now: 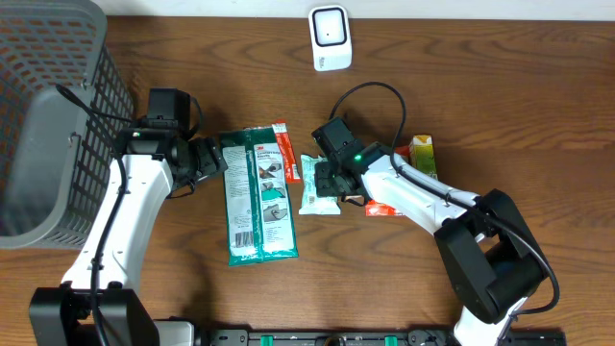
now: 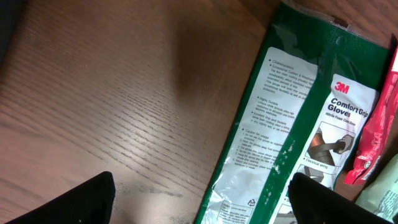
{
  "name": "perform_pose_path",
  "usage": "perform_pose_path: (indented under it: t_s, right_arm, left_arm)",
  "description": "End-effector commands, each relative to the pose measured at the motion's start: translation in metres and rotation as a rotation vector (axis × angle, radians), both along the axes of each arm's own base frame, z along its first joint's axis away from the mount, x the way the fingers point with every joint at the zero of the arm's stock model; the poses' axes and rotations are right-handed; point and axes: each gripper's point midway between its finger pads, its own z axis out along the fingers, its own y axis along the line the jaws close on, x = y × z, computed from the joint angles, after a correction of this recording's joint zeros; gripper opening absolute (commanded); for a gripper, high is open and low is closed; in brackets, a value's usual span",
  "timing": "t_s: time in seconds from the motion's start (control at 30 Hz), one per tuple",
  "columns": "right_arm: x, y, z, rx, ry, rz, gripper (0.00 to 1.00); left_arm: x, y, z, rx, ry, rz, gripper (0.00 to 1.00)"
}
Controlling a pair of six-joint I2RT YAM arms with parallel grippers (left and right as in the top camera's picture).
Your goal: Scan the item barcode
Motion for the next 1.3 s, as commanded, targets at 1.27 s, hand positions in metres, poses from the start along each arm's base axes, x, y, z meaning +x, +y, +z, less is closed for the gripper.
perform_pose_path:
  t_s: [1.27]
  right_arm:
    - [0.006, 0.002, -0.003, 0.081, -0.05, -0.039, 0.41]
  left_arm:
    - [0.001, 0.003, 0.003, 0.015, -0.006, -0.003, 0.9]
